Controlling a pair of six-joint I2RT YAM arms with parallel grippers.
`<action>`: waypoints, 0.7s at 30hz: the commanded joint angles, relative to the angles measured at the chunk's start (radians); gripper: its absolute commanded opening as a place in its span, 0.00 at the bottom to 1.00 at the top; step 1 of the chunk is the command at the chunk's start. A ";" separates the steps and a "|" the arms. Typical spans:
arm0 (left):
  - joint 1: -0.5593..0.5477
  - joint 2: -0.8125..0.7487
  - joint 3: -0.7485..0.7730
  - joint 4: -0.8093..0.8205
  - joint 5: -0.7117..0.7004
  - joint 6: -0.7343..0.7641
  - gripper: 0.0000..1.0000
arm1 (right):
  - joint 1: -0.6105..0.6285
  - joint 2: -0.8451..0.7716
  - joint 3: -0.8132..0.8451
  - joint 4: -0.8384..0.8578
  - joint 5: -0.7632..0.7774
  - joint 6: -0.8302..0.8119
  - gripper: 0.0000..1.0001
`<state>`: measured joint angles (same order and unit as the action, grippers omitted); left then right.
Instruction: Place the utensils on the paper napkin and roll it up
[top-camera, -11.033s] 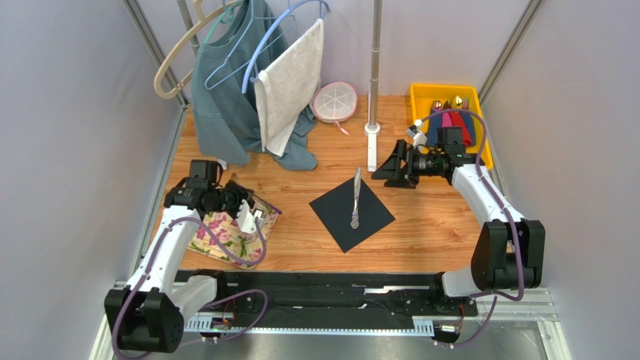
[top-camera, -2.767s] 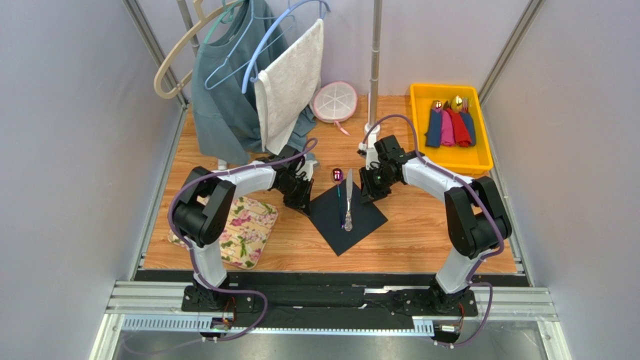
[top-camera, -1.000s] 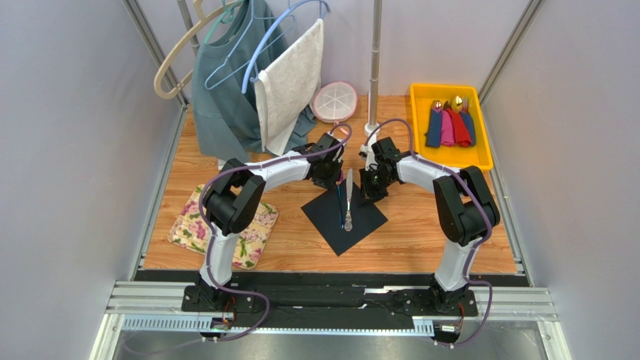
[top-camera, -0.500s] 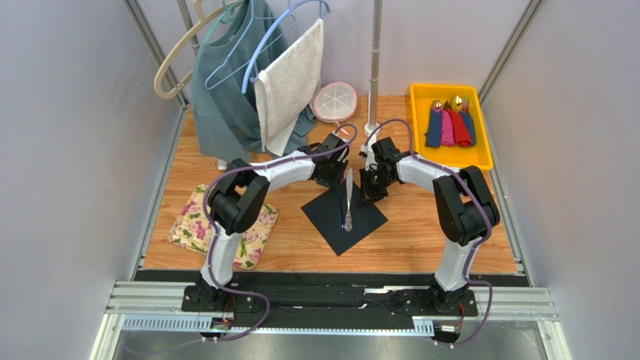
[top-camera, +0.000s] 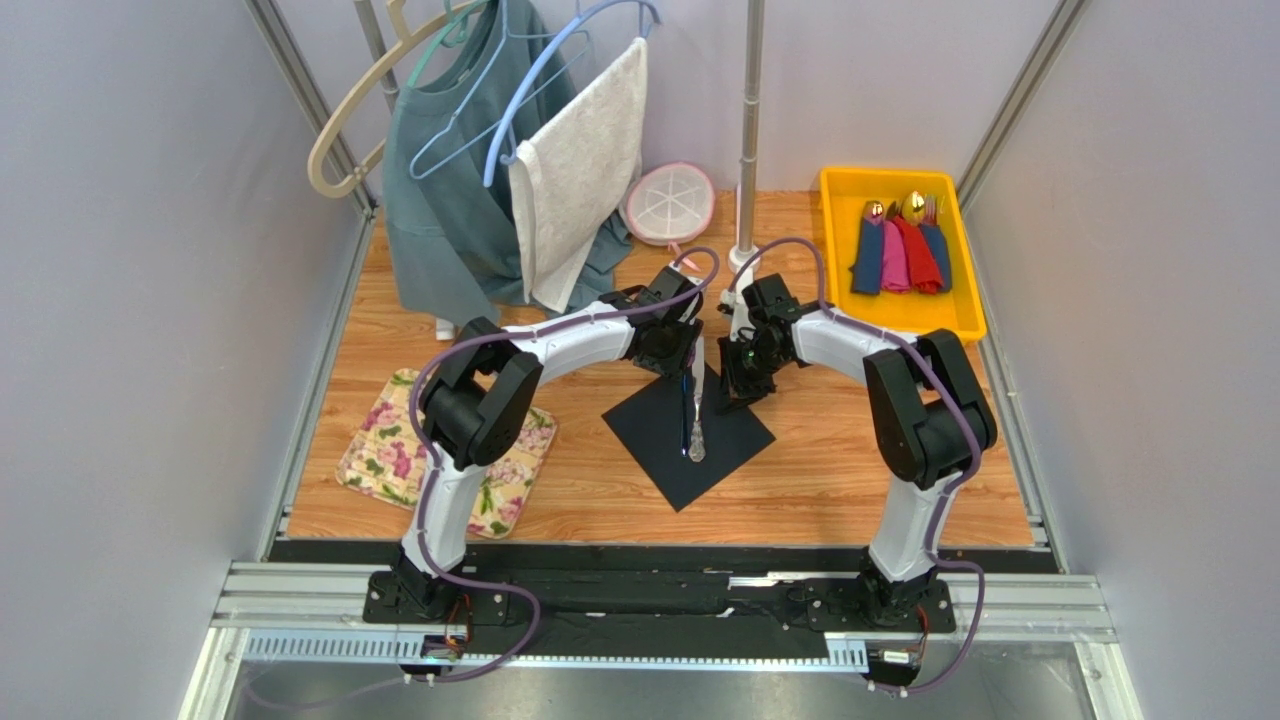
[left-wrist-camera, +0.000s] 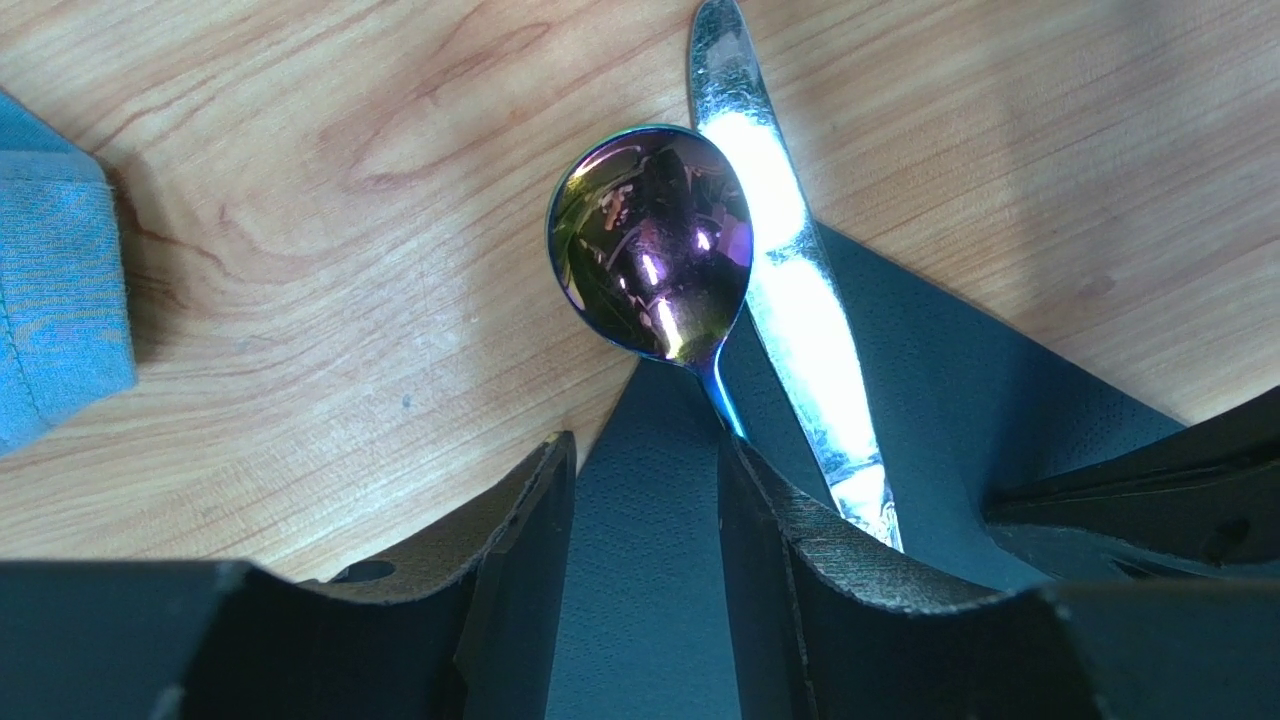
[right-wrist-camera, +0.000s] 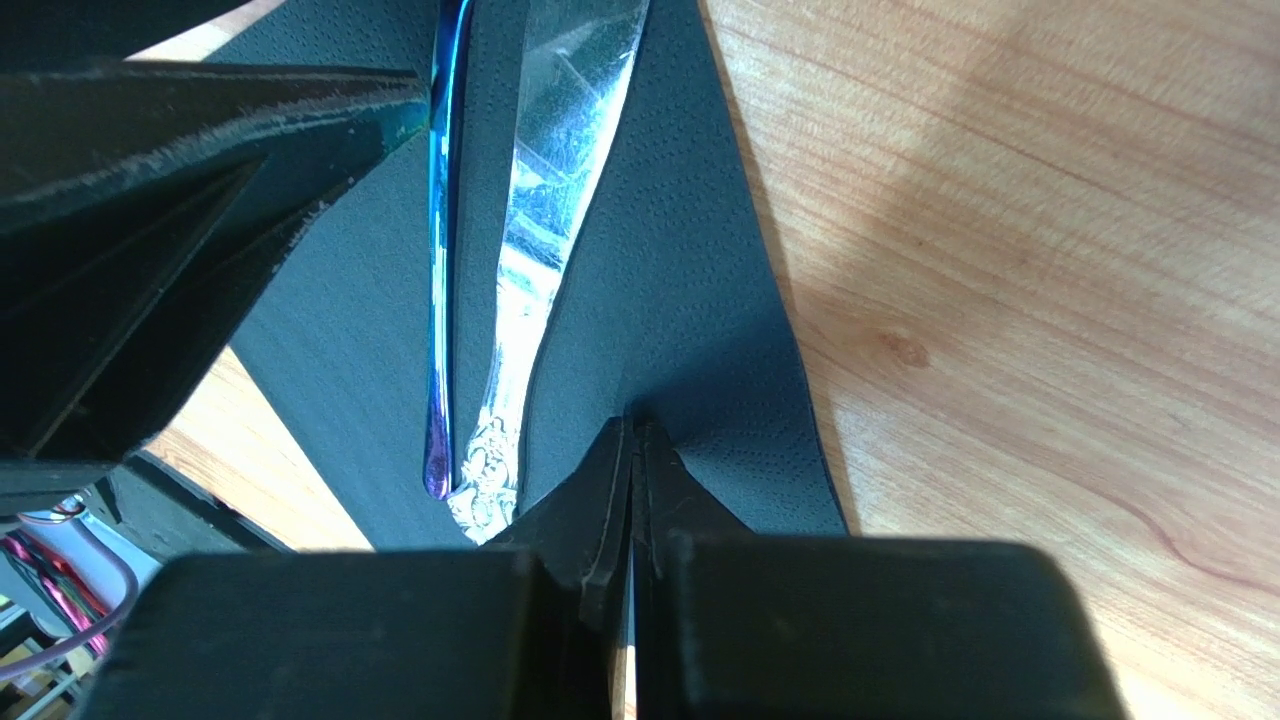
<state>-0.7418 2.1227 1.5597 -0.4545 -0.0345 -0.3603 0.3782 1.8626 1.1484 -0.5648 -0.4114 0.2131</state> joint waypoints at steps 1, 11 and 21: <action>-0.005 -0.004 0.019 -0.033 0.004 -0.006 0.50 | -0.002 0.015 0.033 0.019 0.016 -0.006 0.00; 0.051 -0.312 -0.160 0.108 0.180 0.024 0.70 | -0.010 0.047 0.083 0.014 0.005 -0.044 0.00; 0.039 -0.706 -0.447 0.068 0.456 0.473 0.69 | -0.025 -0.146 0.033 -0.012 -0.197 0.003 0.06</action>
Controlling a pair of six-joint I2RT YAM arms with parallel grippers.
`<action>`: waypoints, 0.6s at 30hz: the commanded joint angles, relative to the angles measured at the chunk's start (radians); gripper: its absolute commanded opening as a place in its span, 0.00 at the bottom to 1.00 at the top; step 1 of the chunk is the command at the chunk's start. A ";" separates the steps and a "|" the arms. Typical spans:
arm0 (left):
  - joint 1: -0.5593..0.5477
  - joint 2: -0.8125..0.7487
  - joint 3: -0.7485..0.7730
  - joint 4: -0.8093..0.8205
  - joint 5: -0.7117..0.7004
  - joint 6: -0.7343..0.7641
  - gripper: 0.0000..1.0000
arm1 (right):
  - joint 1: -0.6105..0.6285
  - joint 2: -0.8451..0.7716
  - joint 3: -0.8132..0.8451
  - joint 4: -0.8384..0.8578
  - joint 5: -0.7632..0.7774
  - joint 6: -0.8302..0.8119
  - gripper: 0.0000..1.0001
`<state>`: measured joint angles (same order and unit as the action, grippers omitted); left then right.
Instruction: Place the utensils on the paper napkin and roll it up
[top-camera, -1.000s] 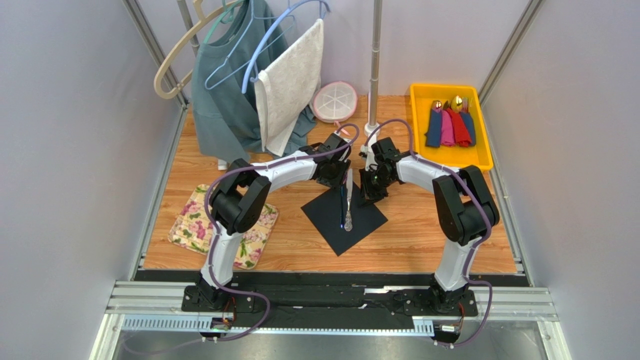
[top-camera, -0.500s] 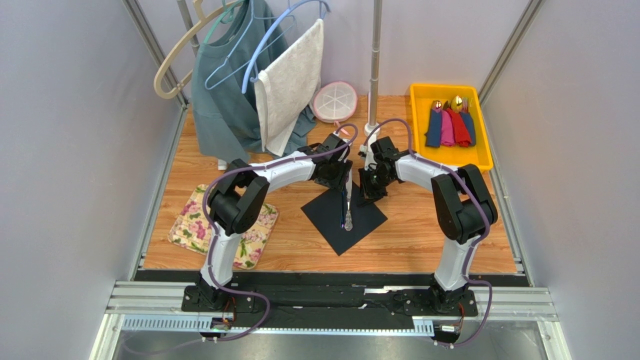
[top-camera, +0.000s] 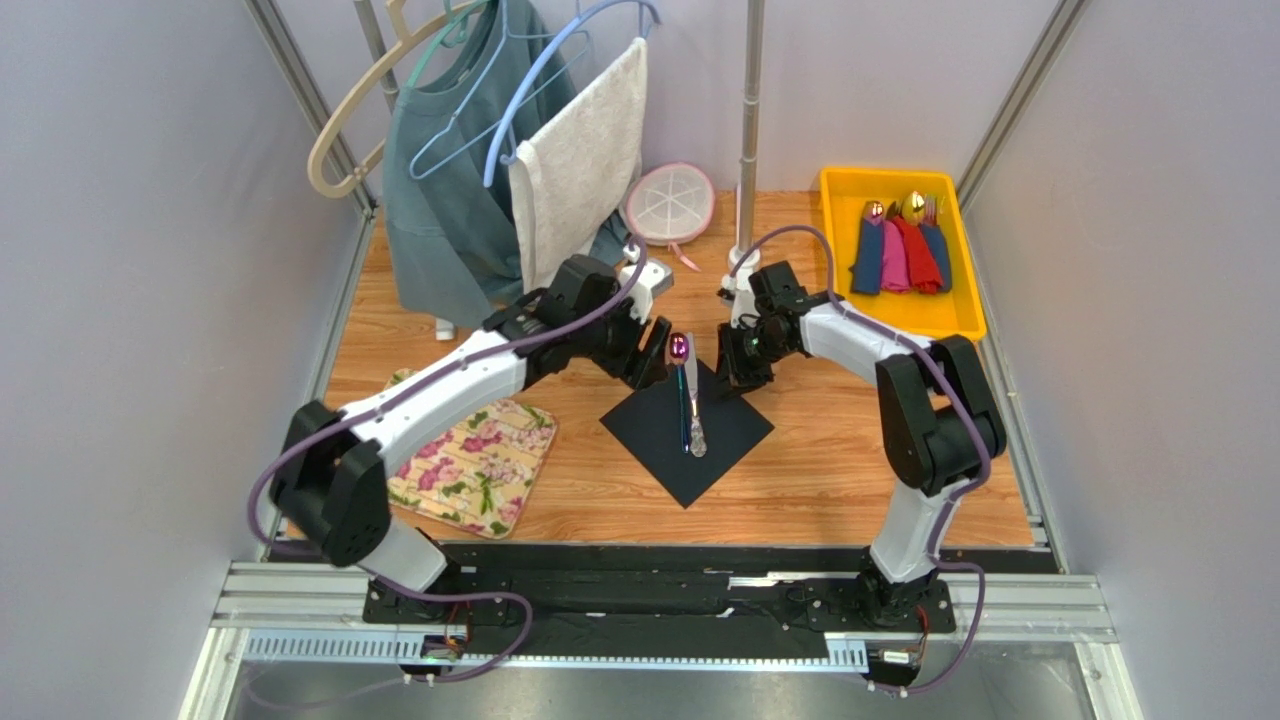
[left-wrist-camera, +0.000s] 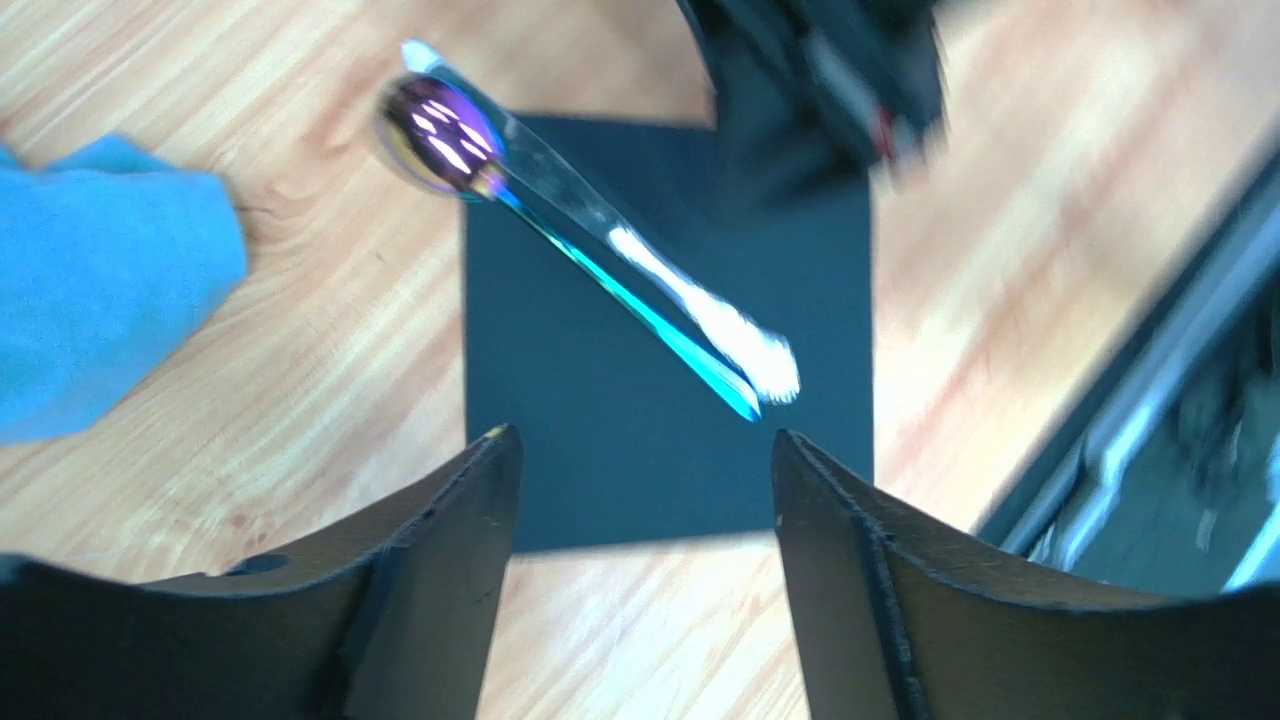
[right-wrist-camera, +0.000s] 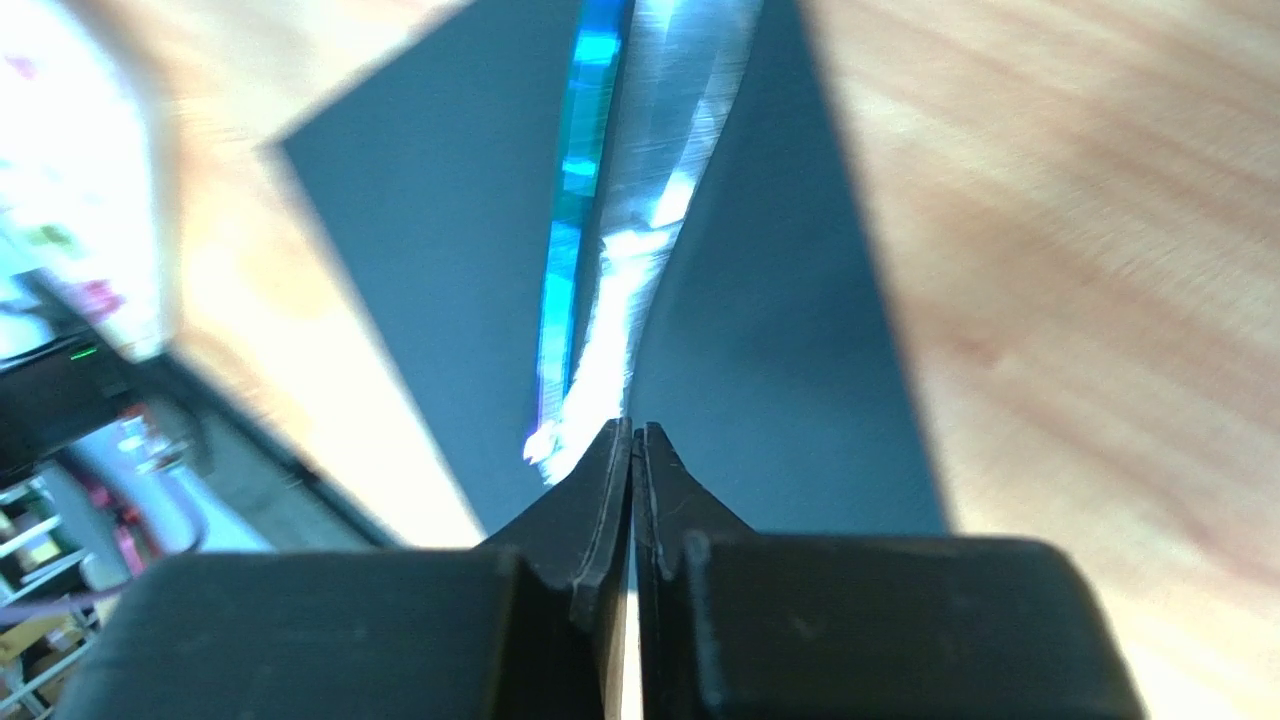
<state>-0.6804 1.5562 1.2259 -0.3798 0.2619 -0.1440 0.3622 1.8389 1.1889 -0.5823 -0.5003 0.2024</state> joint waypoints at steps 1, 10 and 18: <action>-0.036 -0.177 -0.144 -0.002 0.174 0.365 0.69 | -0.012 -0.131 -0.014 0.007 -0.121 0.017 0.07; -0.300 -0.265 -0.324 0.088 0.077 0.703 0.60 | -0.025 -0.132 -0.109 0.015 -0.159 0.012 0.00; -0.298 -0.067 -0.239 0.134 -0.052 0.572 0.51 | 0.059 -0.138 -0.150 0.033 0.084 0.005 0.00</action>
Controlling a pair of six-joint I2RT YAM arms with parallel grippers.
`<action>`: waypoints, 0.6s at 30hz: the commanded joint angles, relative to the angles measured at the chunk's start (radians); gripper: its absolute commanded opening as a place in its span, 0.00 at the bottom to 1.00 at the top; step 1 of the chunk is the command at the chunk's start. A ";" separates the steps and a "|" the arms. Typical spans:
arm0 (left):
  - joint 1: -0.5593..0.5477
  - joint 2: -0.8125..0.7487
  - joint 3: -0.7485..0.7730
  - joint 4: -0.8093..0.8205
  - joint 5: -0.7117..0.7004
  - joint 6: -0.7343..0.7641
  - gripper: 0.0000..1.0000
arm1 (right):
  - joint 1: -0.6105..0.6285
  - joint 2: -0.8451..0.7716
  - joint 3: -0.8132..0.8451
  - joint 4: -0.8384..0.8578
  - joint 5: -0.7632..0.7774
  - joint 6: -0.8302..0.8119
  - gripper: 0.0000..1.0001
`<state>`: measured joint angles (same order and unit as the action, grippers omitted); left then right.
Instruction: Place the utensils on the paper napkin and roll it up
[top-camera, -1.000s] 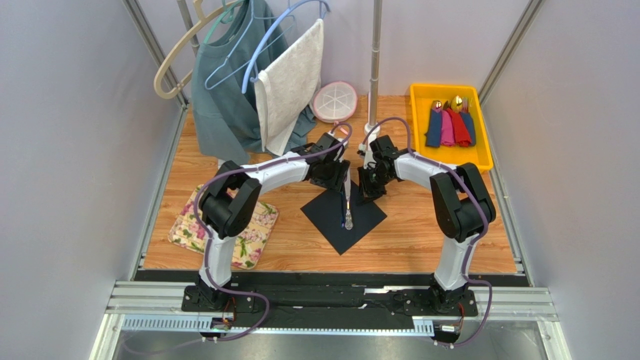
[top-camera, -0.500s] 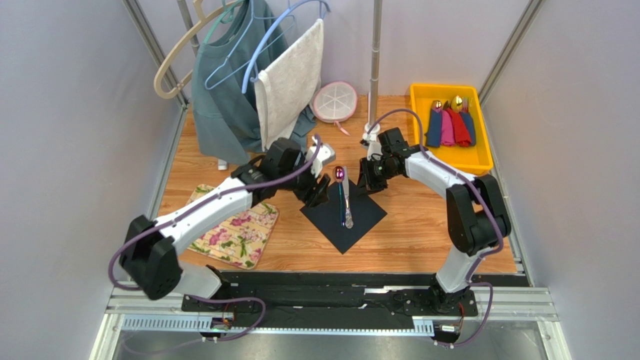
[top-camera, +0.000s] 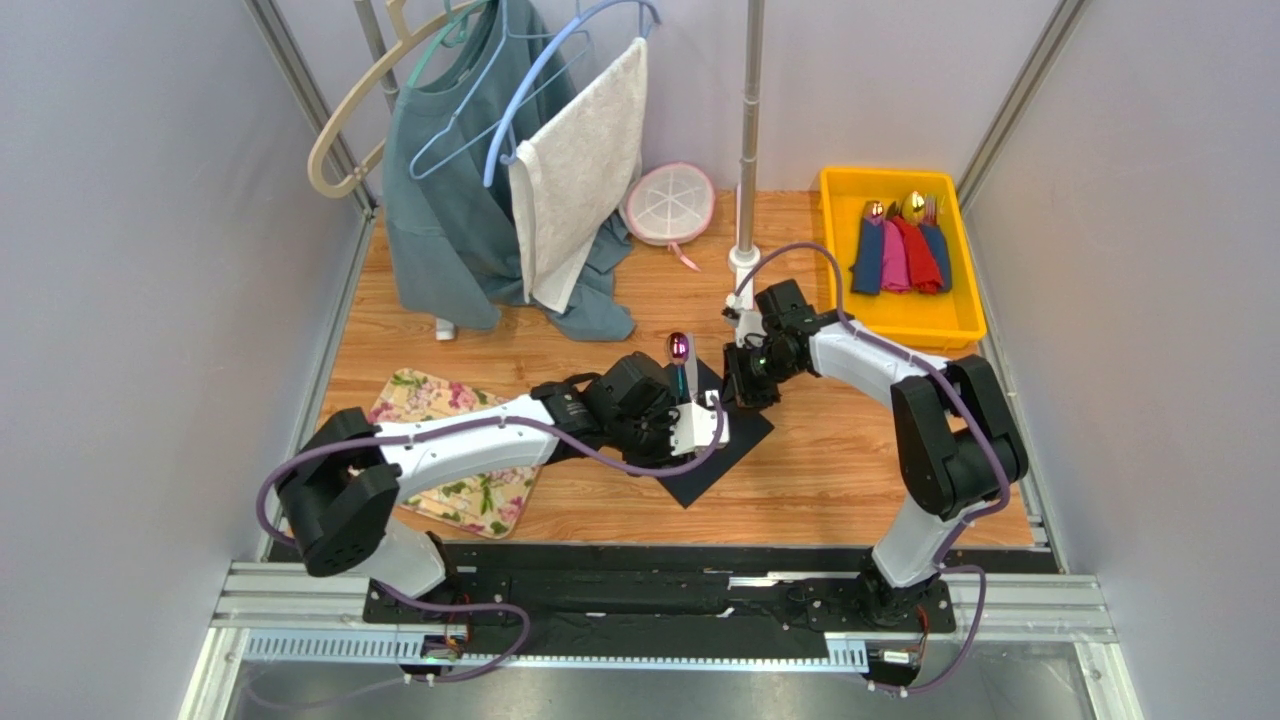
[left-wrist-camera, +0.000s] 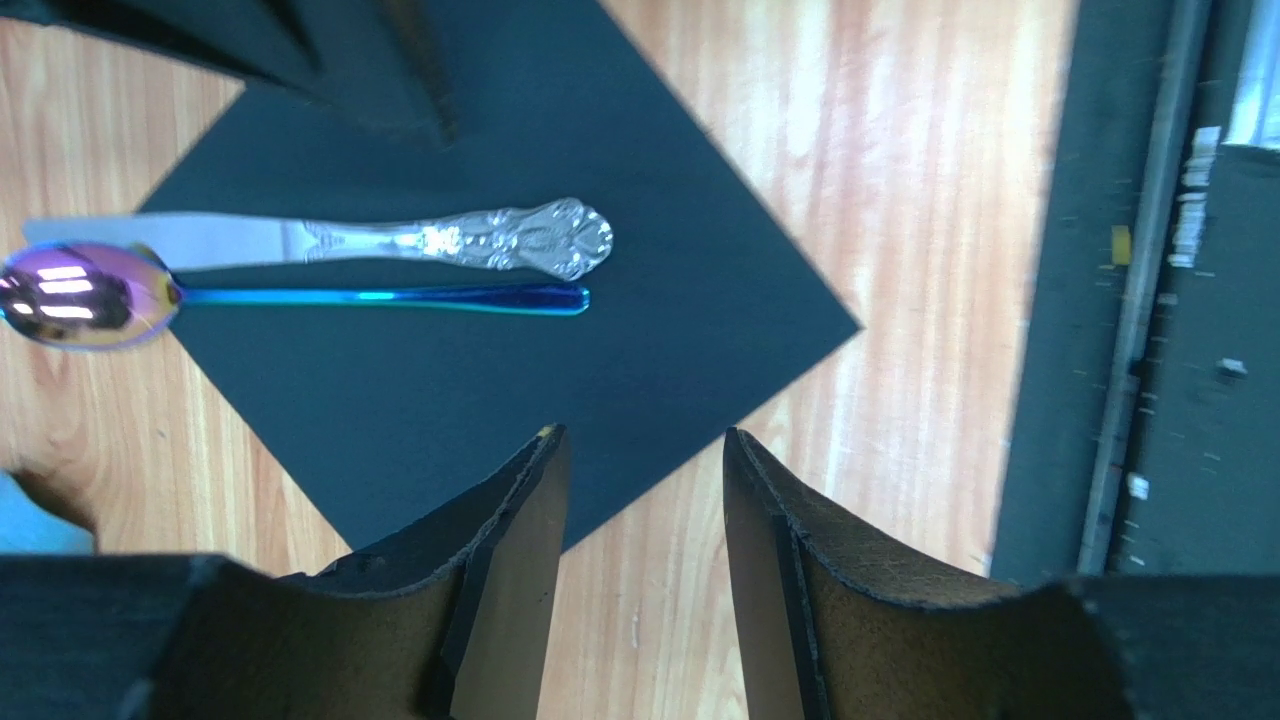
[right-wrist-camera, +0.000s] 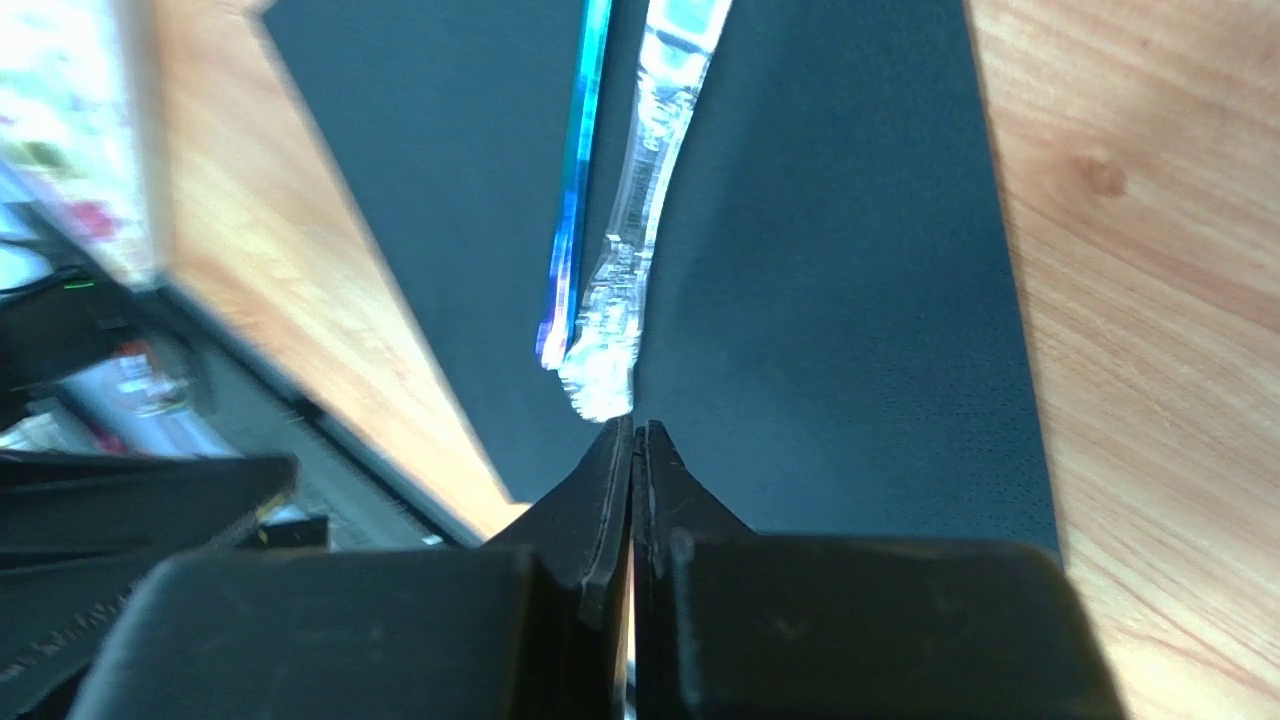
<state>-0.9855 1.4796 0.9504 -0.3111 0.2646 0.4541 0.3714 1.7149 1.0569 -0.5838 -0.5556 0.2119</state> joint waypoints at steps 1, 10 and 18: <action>0.010 0.007 0.025 0.069 -0.051 -0.044 0.51 | 0.061 -0.017 -0.026 0.044 0.164 -0.003 0.00; 0.182 -0.008 0.030 0.056 -0.007 -0.271 0.50 | 0.150 0.018 -0.017 0.041 0.329 0.024 0.08; 0.321 -0.030 0.067 -0.003 -0.010 -0.394 0.50 | 0.192 0.052 -0.008 0.030 0.387 0.037 0.20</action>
<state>-0.6971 1.5013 0.9630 -0.2966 0.2348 0.1593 0.5453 1.7451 1.0332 -0.5751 -0.2428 0.2363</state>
